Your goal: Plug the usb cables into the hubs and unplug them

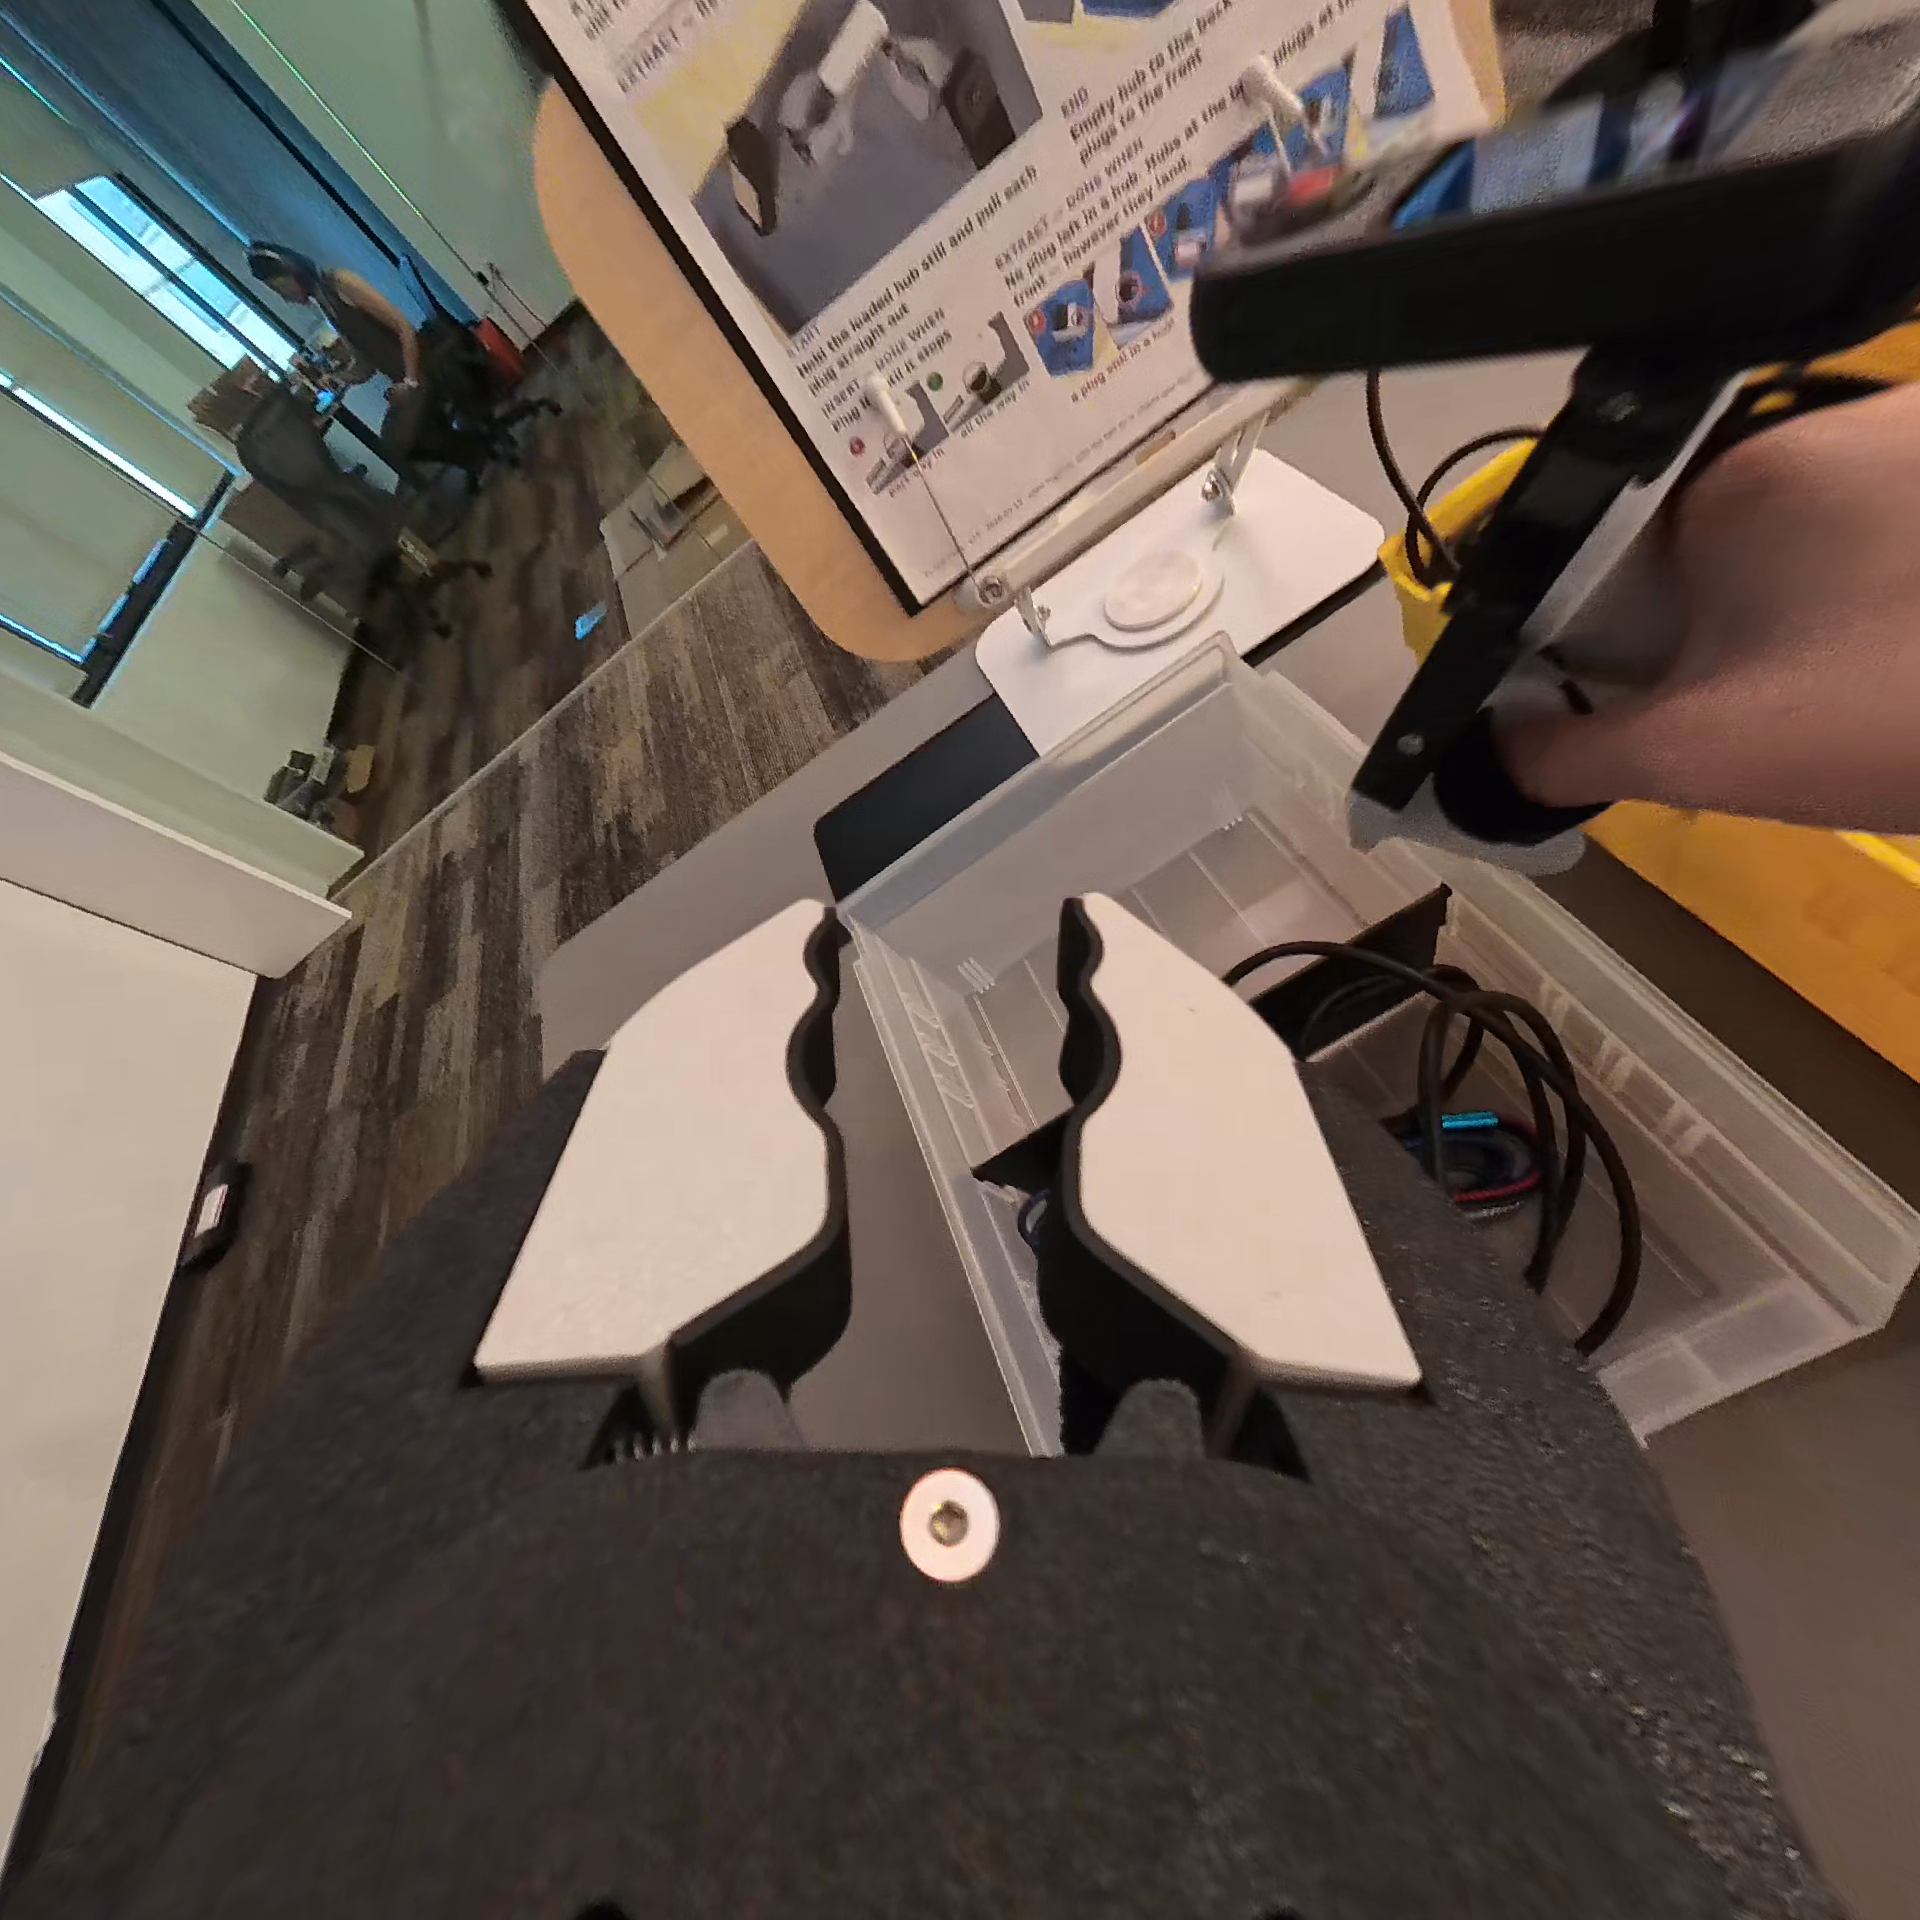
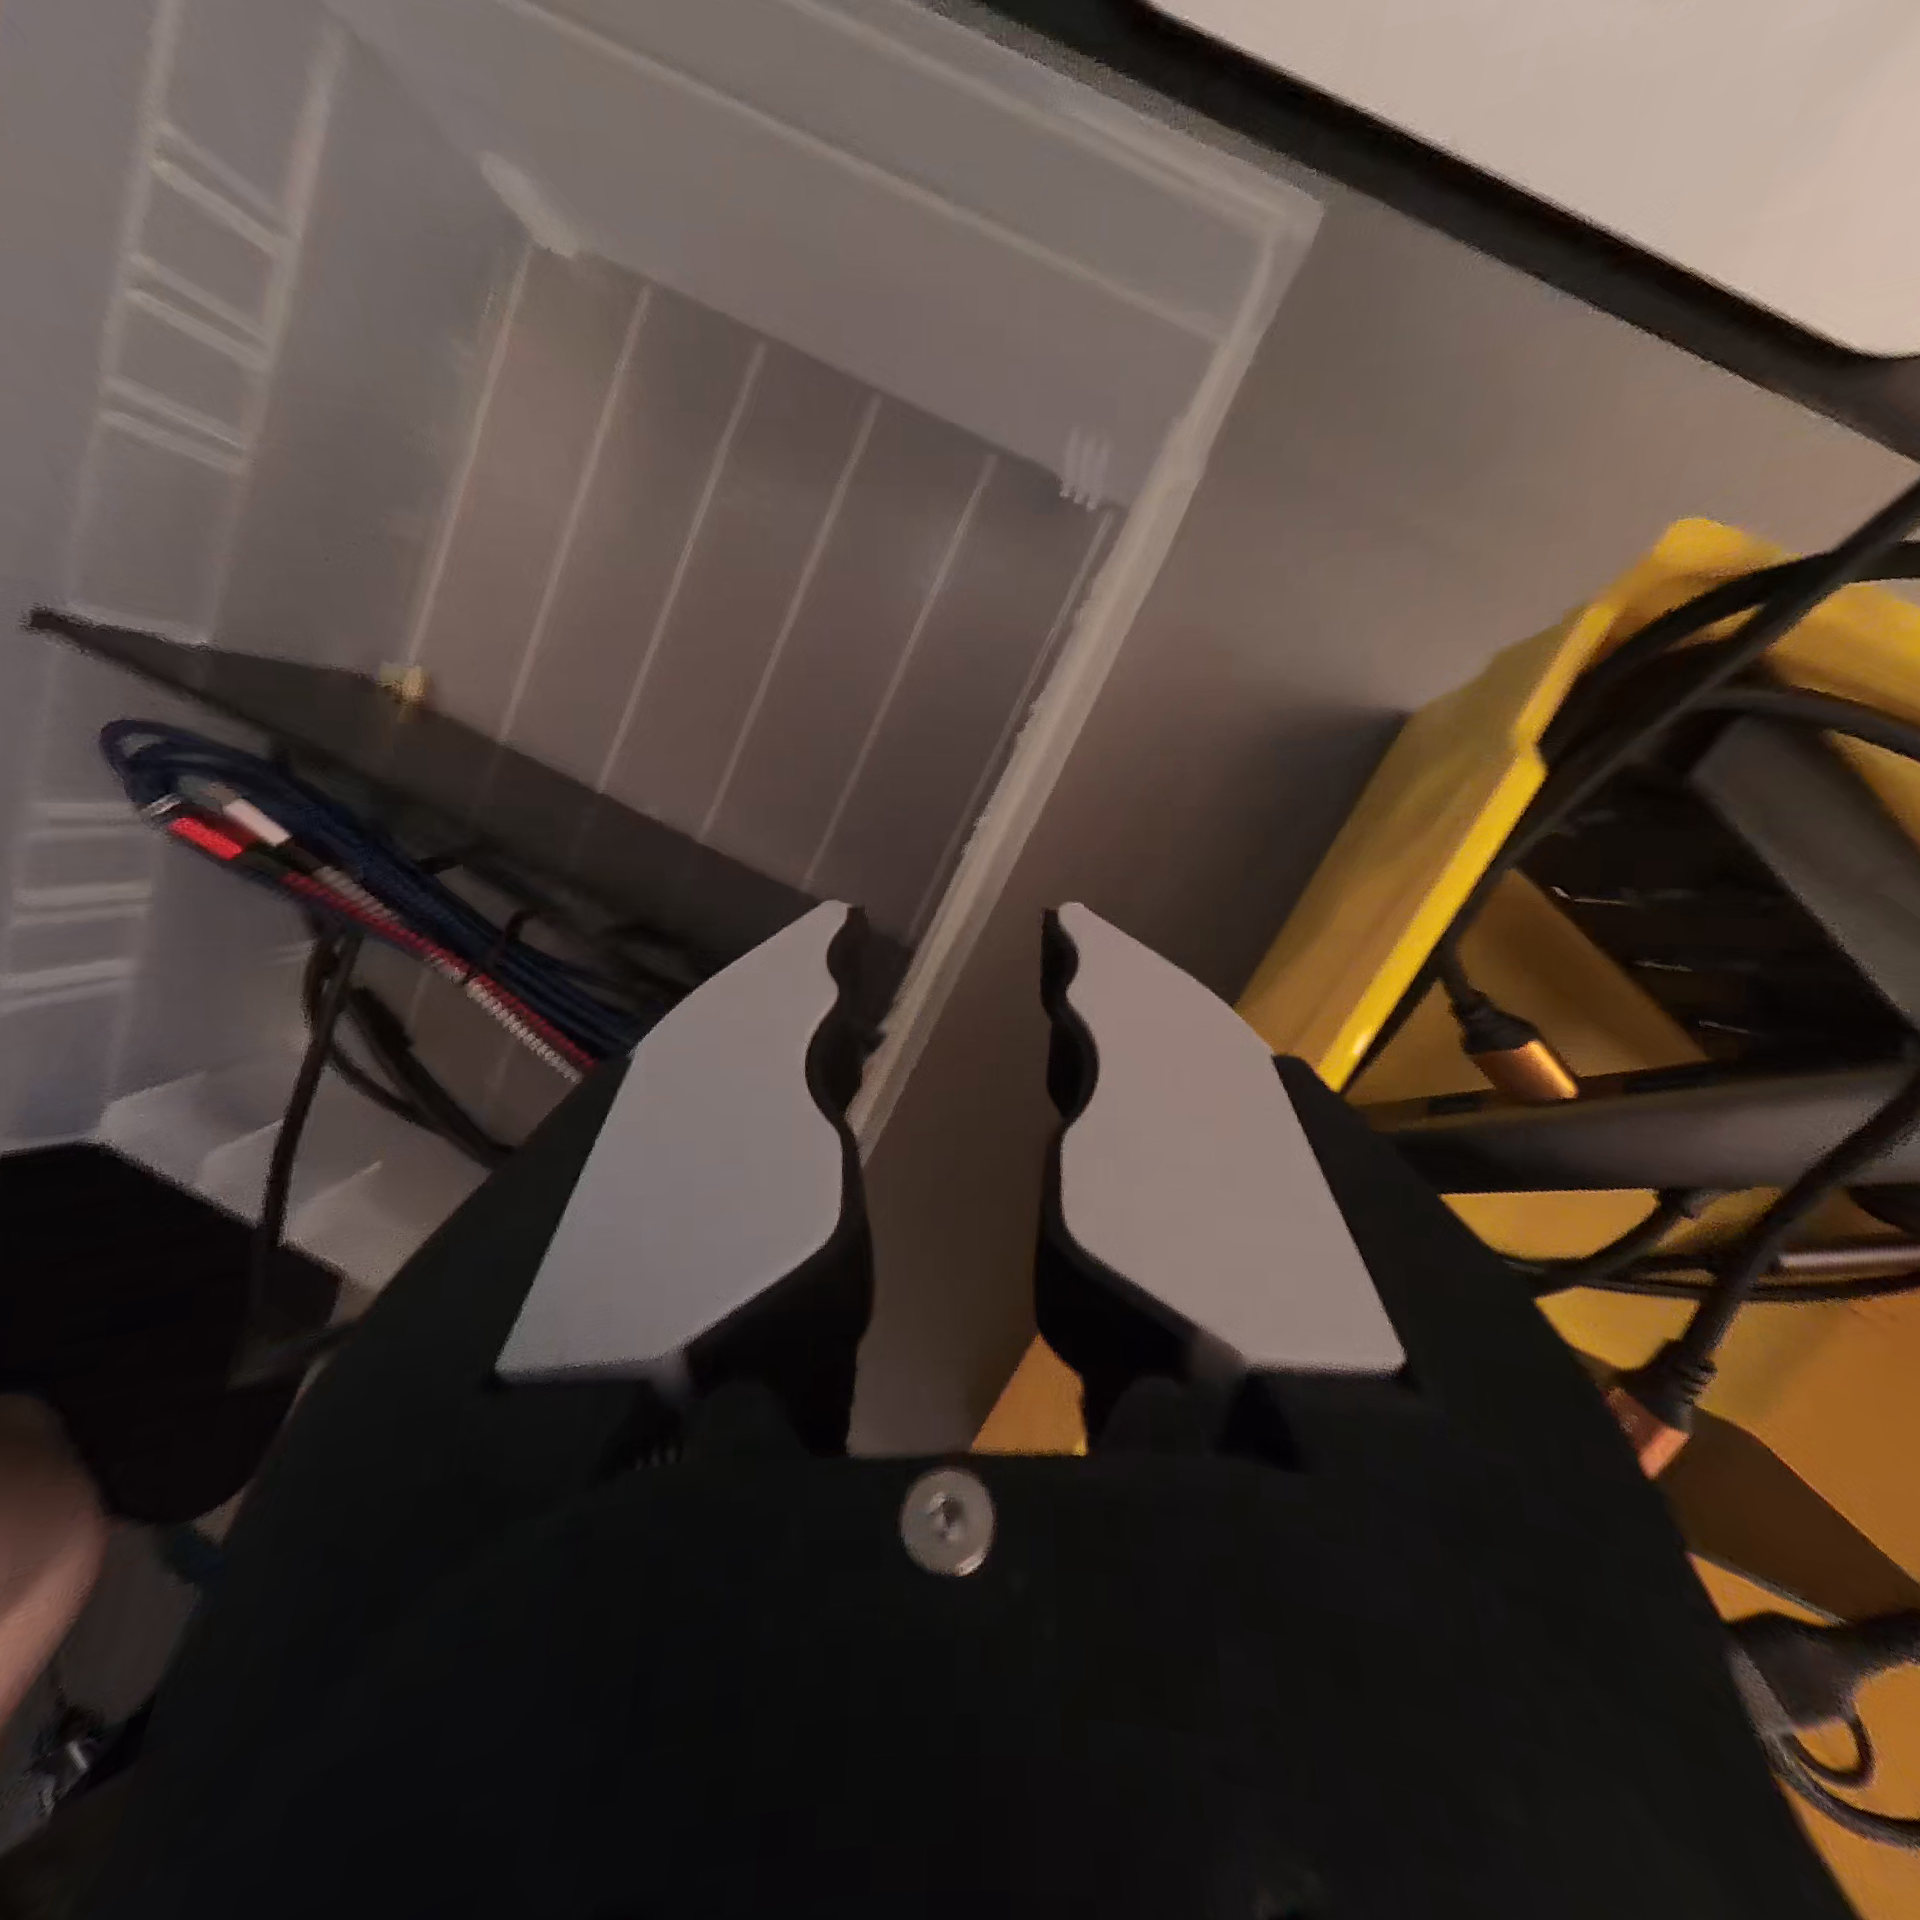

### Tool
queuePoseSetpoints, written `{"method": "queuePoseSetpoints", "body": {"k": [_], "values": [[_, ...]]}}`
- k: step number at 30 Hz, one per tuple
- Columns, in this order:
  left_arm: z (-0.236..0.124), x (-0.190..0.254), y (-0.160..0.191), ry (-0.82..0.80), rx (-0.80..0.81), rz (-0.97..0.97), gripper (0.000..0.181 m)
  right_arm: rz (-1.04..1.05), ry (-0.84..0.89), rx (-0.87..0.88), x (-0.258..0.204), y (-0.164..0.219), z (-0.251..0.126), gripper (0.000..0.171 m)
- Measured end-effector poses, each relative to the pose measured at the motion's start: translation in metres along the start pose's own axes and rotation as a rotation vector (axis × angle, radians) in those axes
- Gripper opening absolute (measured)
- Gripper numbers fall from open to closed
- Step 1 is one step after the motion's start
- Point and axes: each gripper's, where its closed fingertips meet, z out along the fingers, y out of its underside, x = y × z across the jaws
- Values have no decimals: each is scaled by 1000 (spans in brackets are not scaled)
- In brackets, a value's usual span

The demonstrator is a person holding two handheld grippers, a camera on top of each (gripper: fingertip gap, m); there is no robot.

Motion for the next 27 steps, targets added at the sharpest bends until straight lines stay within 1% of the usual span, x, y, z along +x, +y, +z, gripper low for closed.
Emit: {"method": "queuePoseSetpoints", "body": {"k": [2, 5, 7, 9, 12, 13, 14, 24, 27], "values": [[-7, -6, -11, -35, 69, -11, 38, 36, 33, -35, 10, 0, 9, 30], [-18, -9, -23, -52, 146, -30, 37, 141, -43, -71, 6, 0, 19, 24], [-18, -10, -21, -52, 137, -46, 37, 184, -51, -100, 7, 2, 24, 24], [-16, -11, -22, -58, 141, -37, 37, 196, -52, -168, 3, 10, 31, 23], [-13, -11, -19, -63, 126, -30, 37, 202, -12, -241, 1, 19, 40, 15], [-12, -10, -19, -59, 122, -28, 37, 212, -13, -233, 0, 16, 41, 8], [-11, -10, -19, -60, 121, -23, 37, 215, 0, -235, 1, 15, 41, 7], [-8, -4, -17, -64, 100, 10, 37, 271, 5, -258, 1, 14, 42, 5], [-6, -2, -15, -38, 93, 8, 37, 297, -10, -247, 2, 12, 43, 6]]}}
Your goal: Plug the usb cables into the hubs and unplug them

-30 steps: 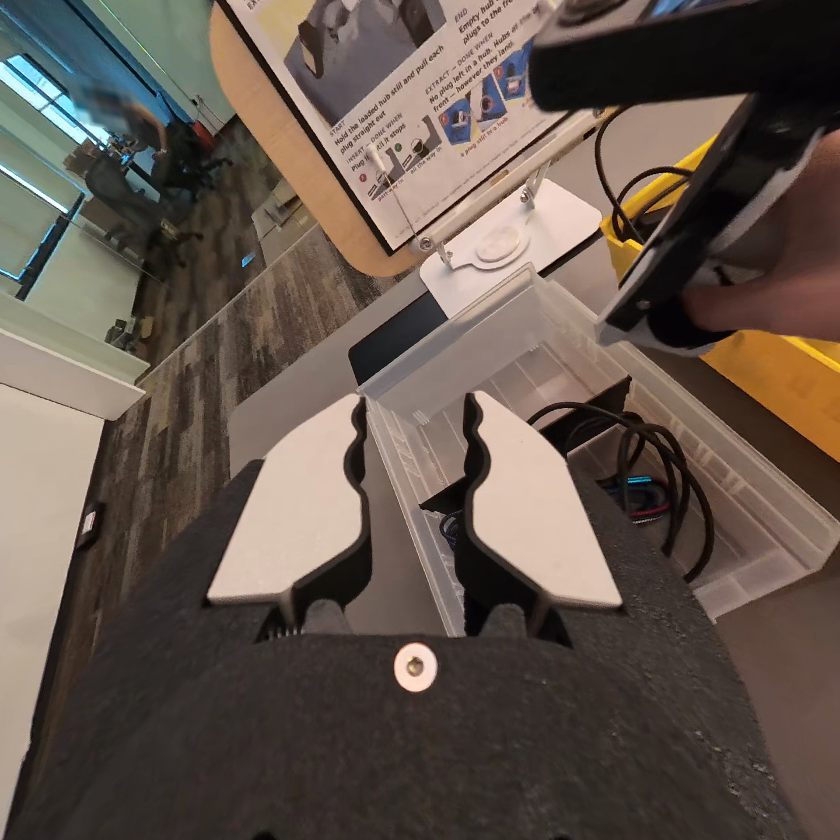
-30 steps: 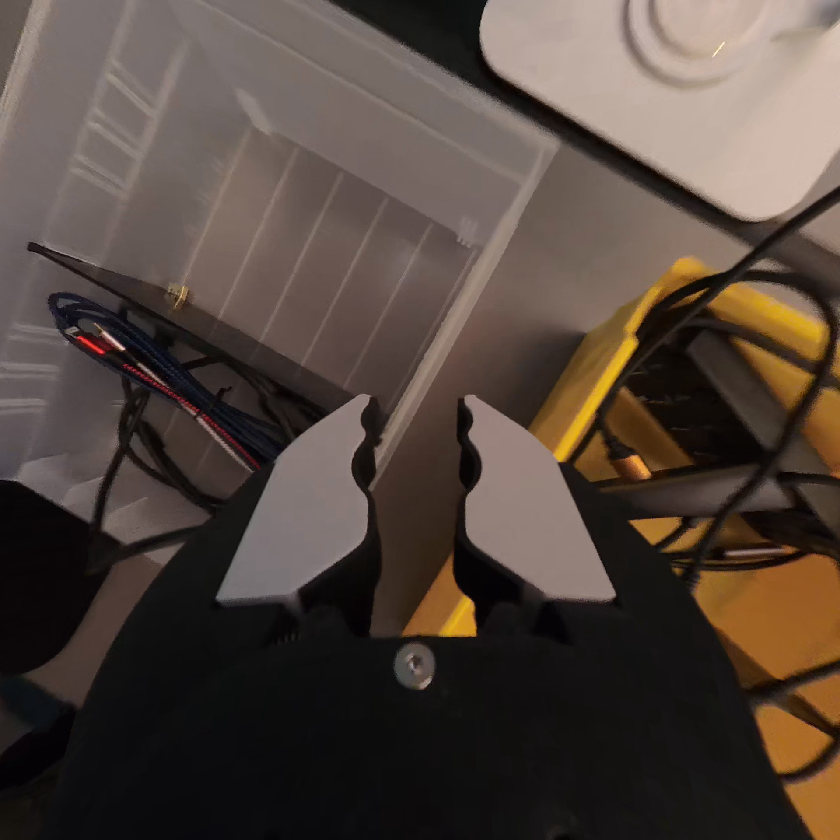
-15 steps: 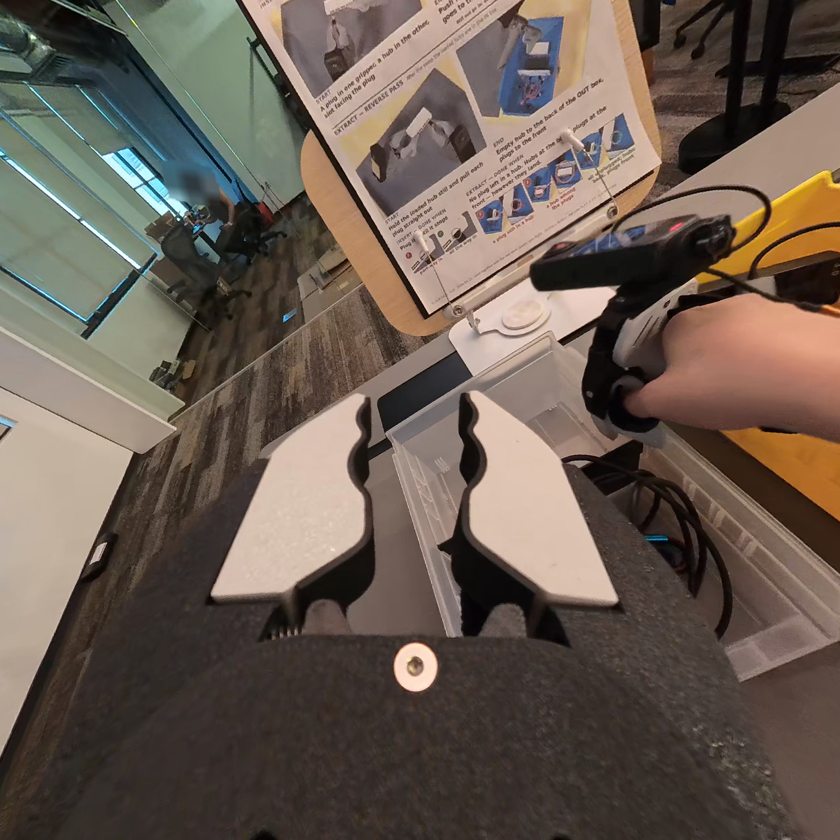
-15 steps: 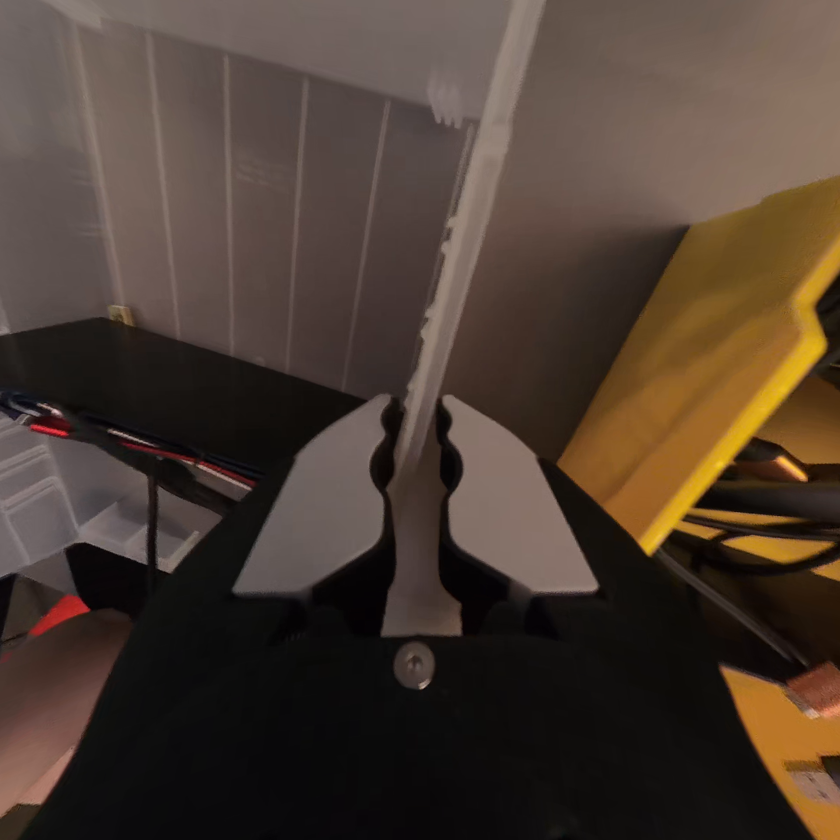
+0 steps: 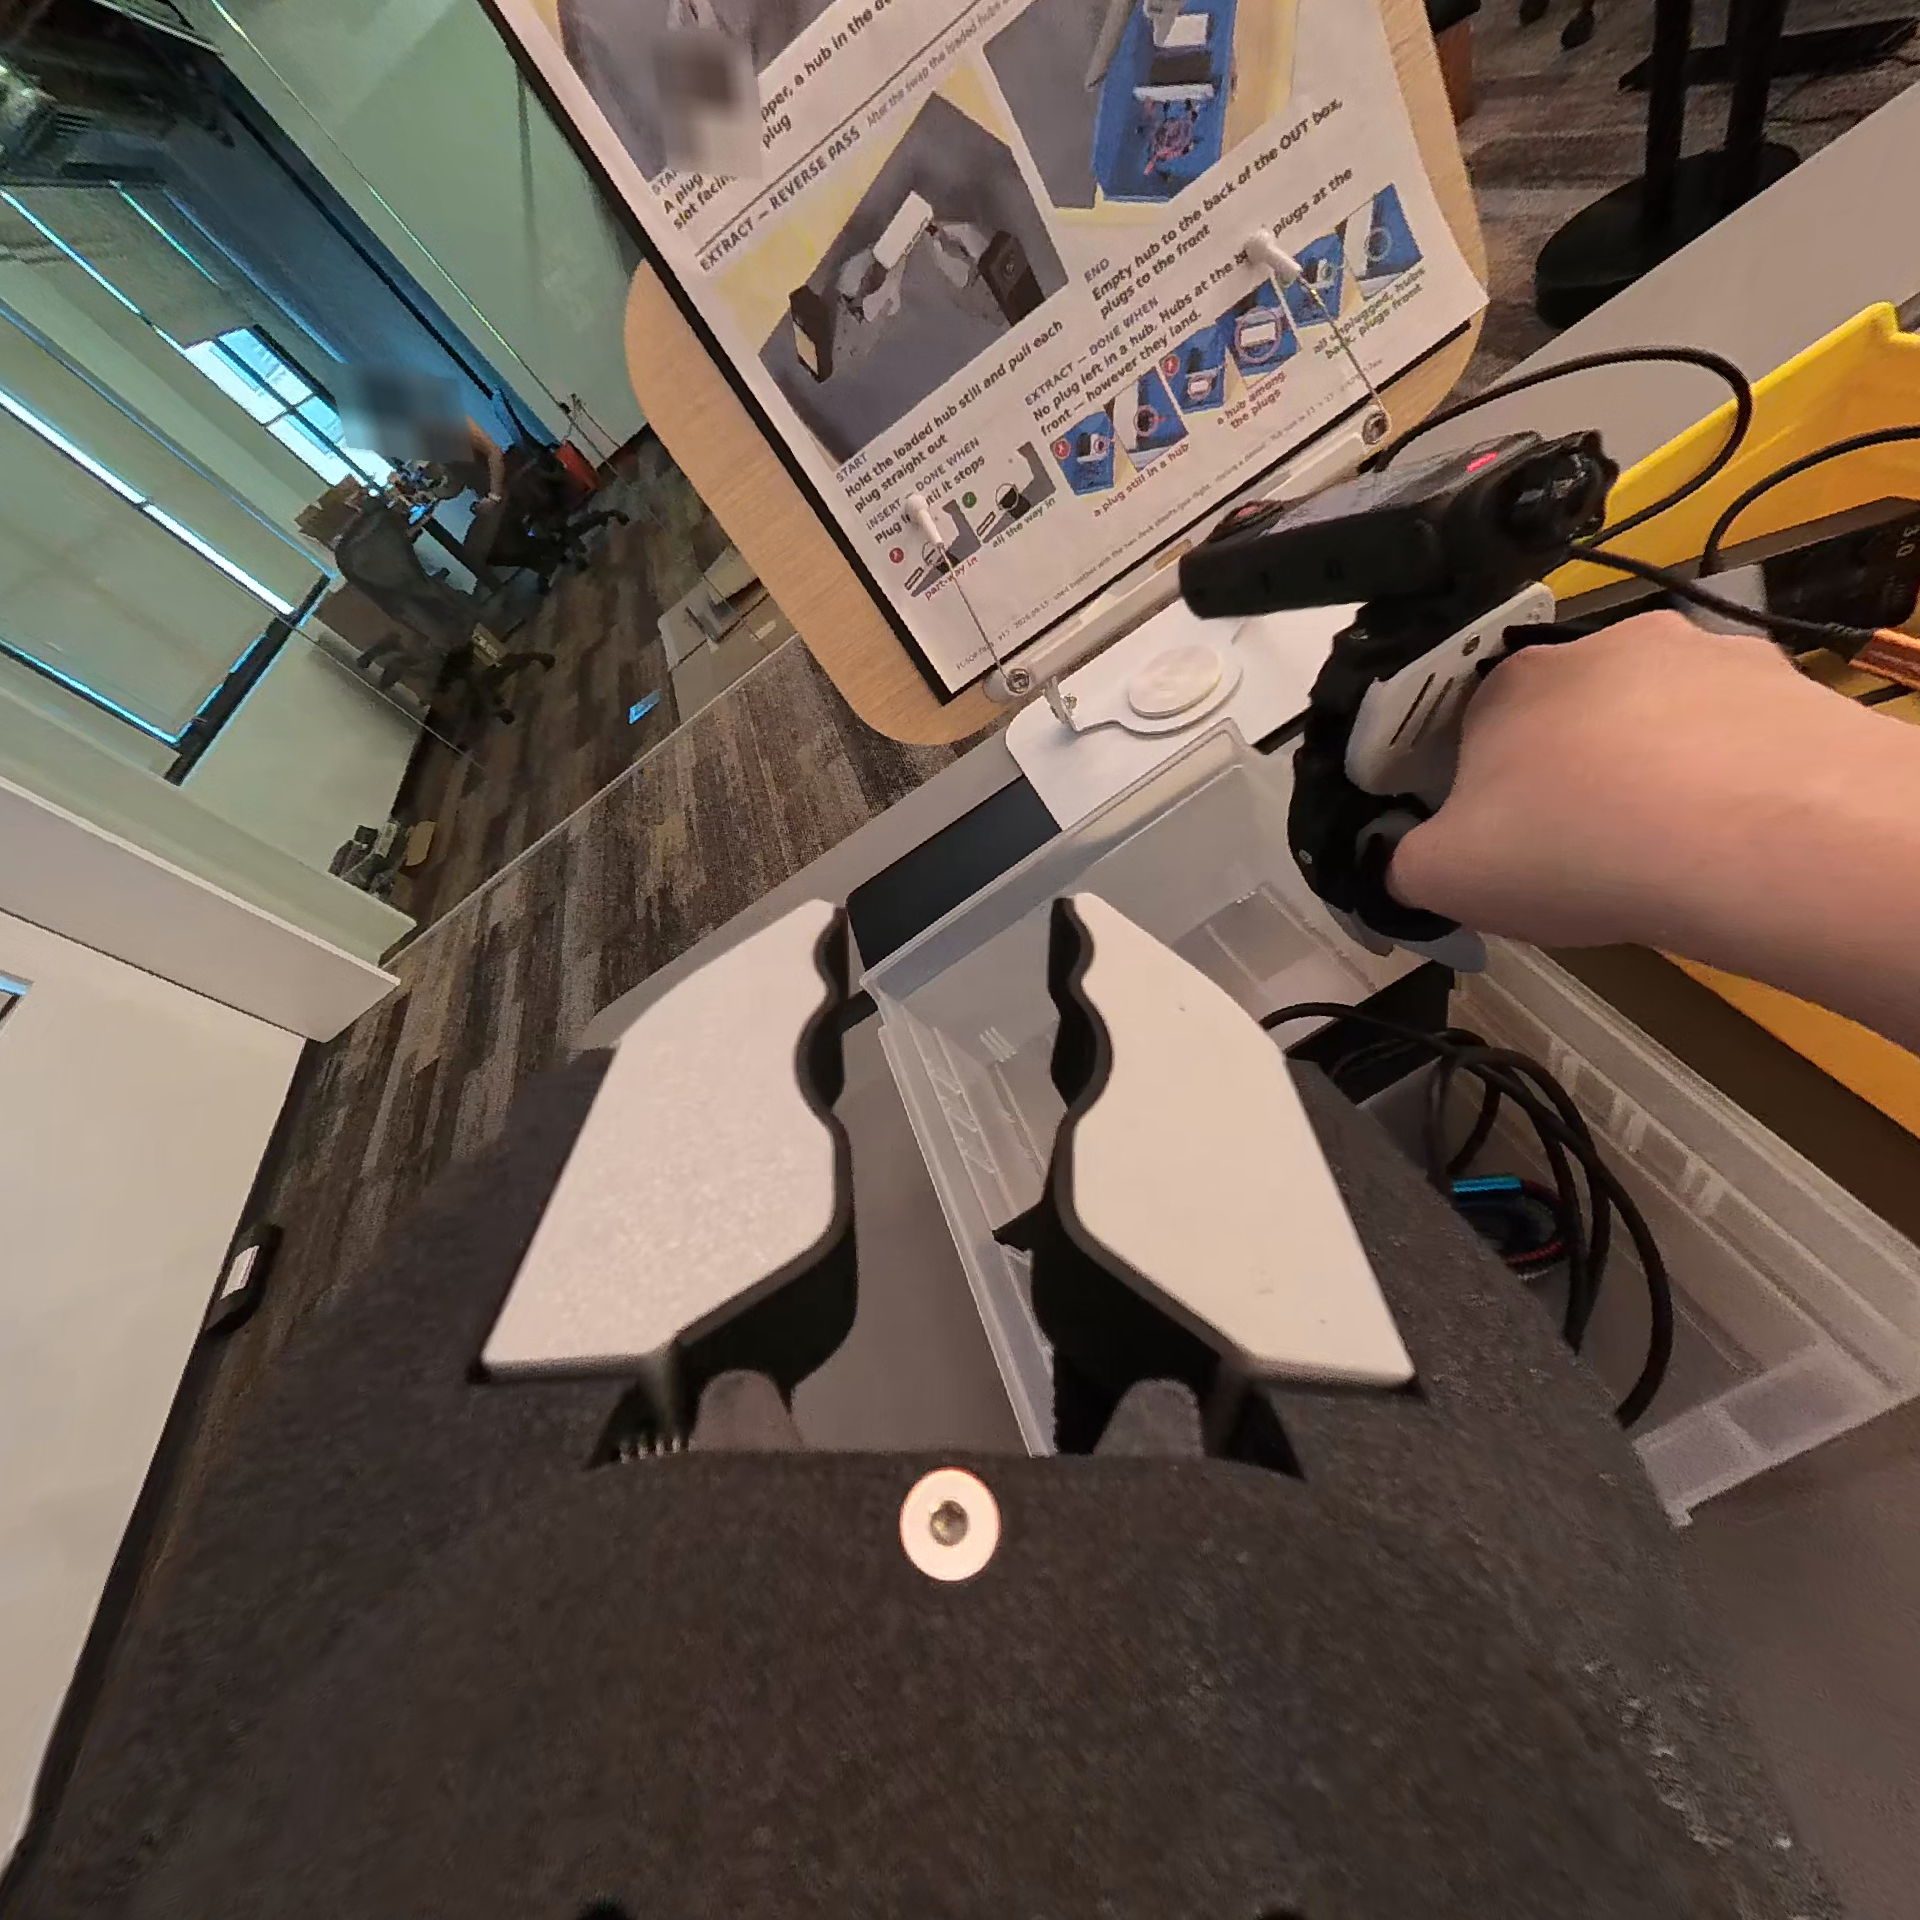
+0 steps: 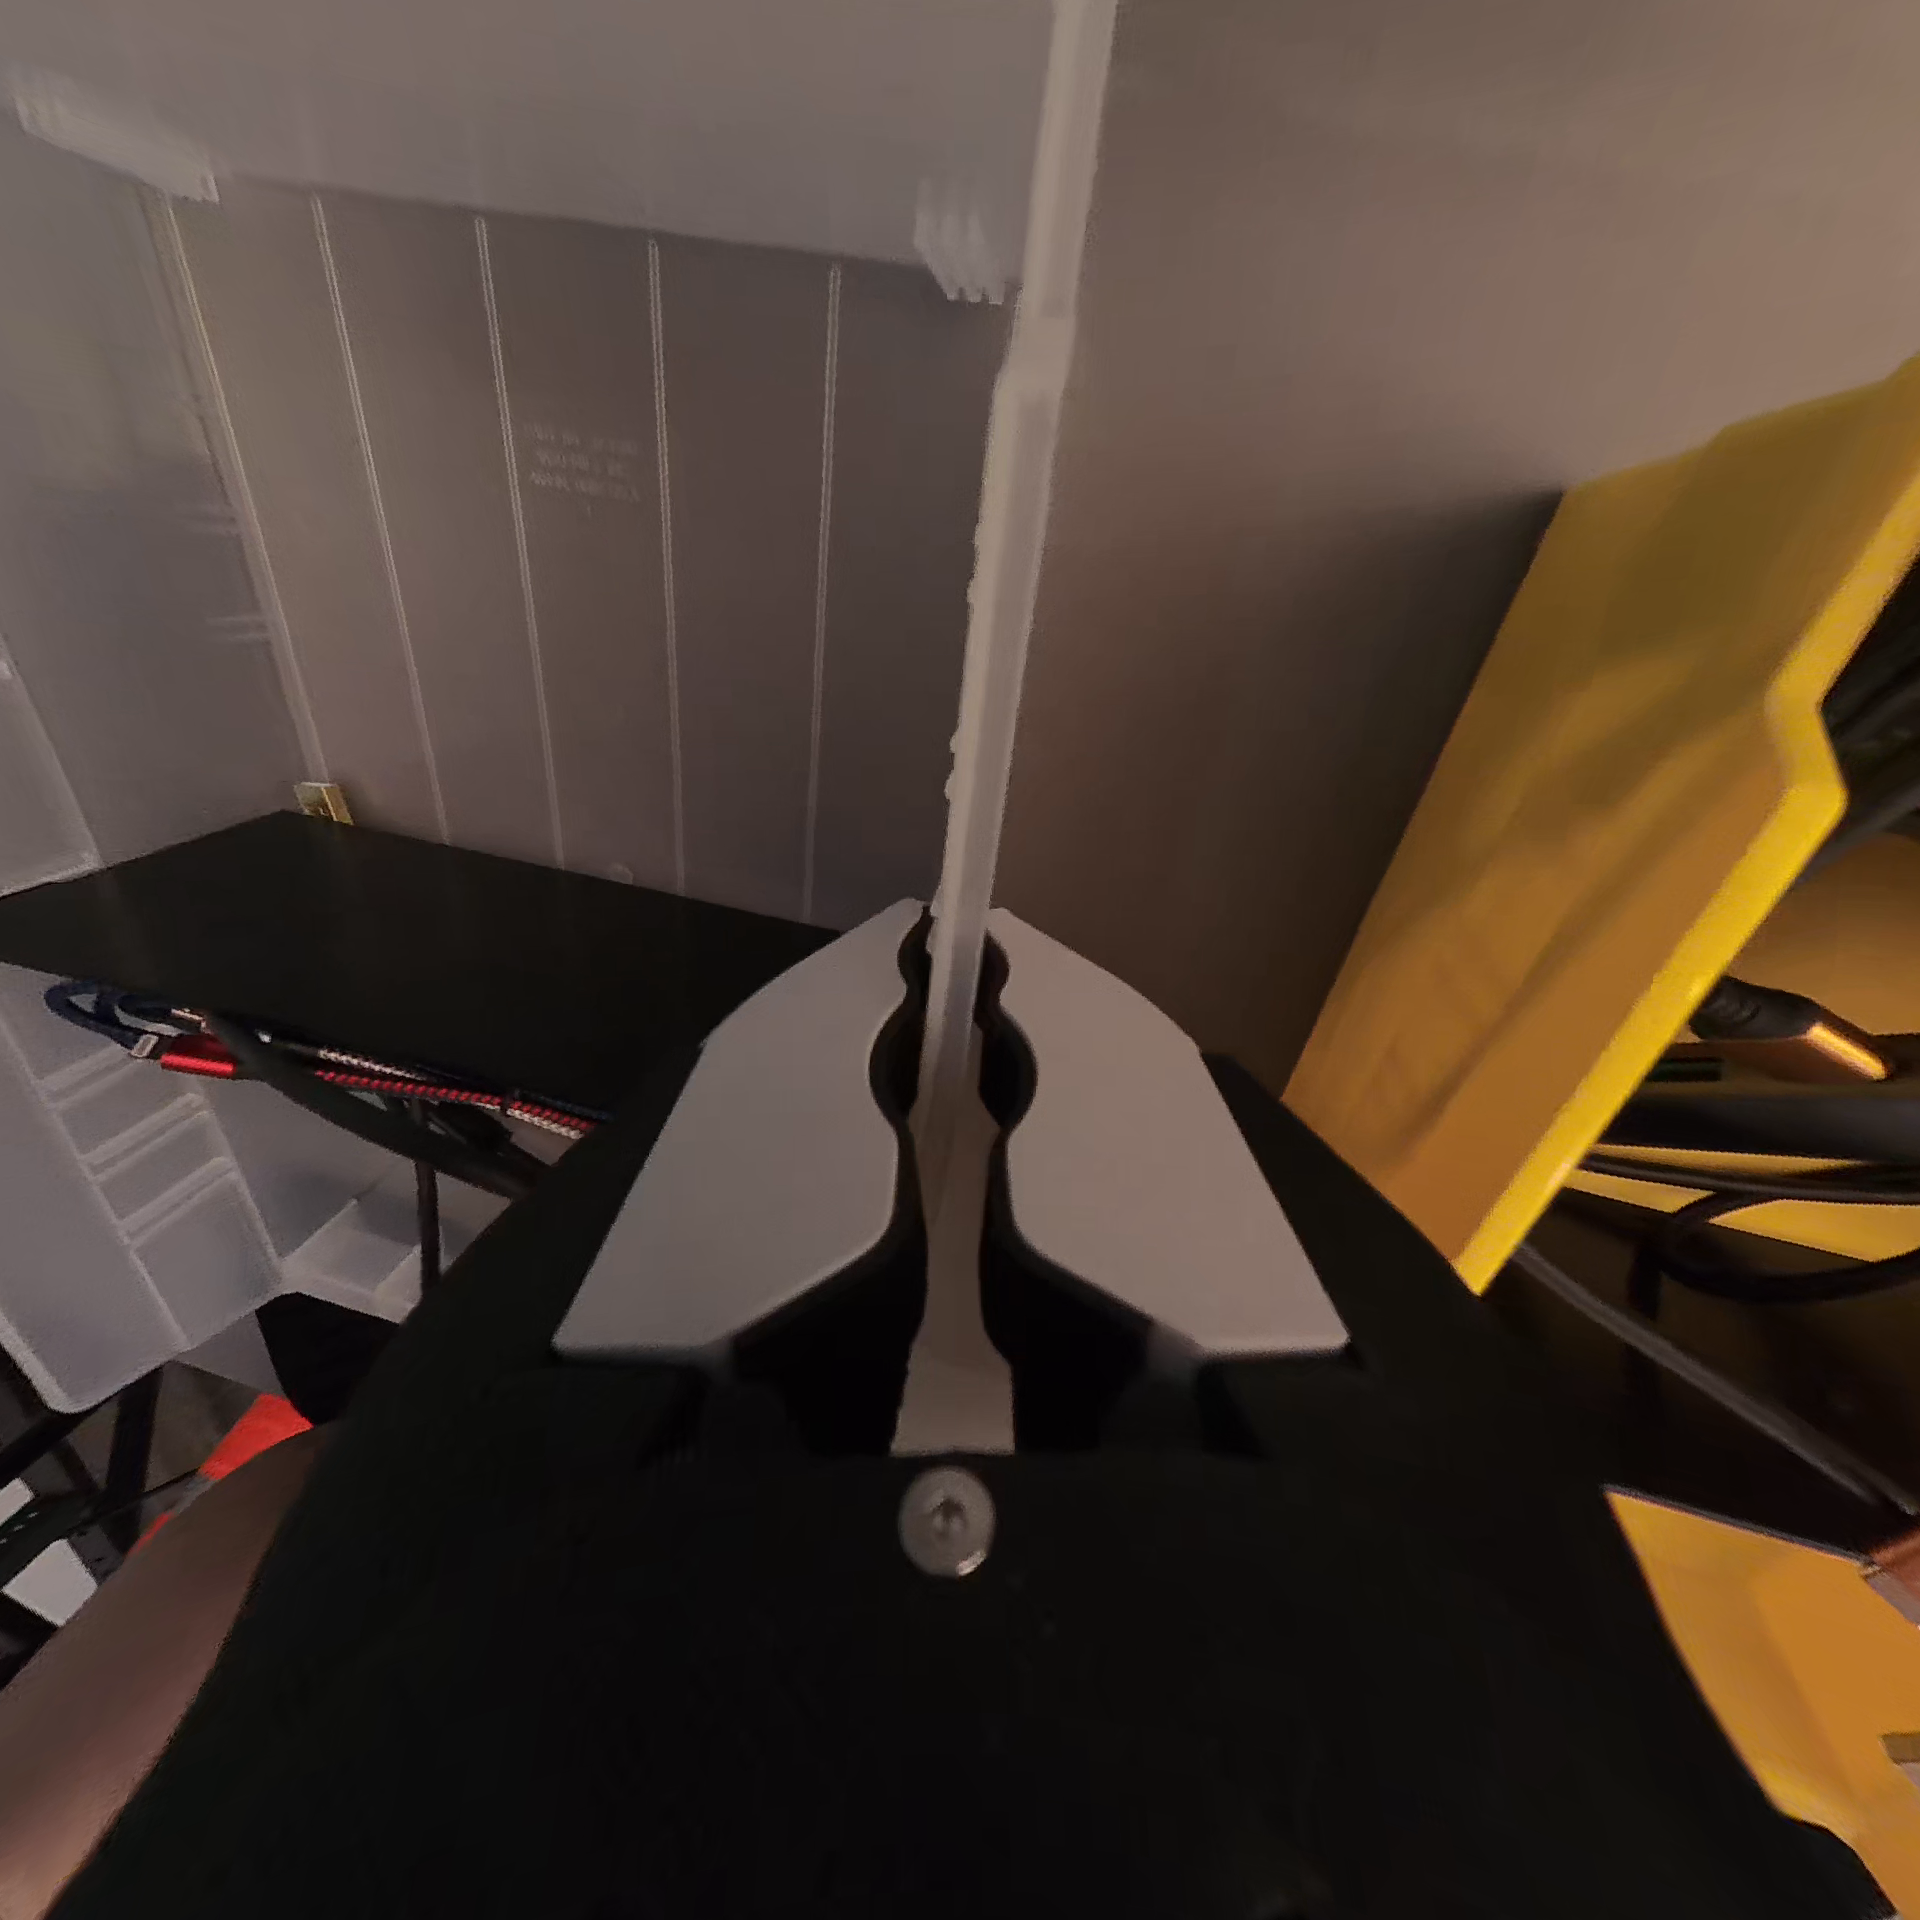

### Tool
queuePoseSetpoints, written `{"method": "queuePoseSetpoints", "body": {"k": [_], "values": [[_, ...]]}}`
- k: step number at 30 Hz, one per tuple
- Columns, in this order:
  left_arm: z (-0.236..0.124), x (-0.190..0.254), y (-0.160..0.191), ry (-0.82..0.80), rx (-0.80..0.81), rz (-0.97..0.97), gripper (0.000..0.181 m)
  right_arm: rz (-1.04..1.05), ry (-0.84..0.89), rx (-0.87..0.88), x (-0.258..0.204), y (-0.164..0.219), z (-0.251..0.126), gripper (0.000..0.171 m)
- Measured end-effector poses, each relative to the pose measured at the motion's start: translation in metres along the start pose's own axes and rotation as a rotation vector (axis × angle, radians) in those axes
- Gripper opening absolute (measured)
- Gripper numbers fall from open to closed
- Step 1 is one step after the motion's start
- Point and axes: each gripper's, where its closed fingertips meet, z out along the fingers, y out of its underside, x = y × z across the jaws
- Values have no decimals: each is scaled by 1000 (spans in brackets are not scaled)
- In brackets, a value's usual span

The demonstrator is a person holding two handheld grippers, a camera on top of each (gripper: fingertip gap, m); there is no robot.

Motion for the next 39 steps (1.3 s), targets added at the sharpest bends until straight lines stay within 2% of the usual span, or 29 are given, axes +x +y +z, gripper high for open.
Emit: {"method": "queuePoseSetpoints", "body": {"k": [12, 20, 25, 28, 32, 35, 39], "values": [[-14, -13, 3, 49, 8, -69, 37, -9, 45, -143, -8, 9, -29, 7], [-31, -3, -7, 88, 48, -62, 37, -25, 61, -148, -3, 6, -81, 7], [-67, 5, -28, 138, 161, -95, 35, -13, 35, -131, 18, 7, -130, 9], [-93, 16, -42, 216, 248, -116, 36, 17, 10, -85, 45, 8, -168, 9], [-112, 22, -50, 239, 311, -104, 36, 110, -14, -2, 108, 20, -221, 9], [-112, 30, -50, 265, 299, -86, 37, 197, -13, 36, 168, 46, -259, 10], [-92, 41, -40, 287, 212, -56, 41, 336, -29, 57, 254, 97, -294, 11]]}}
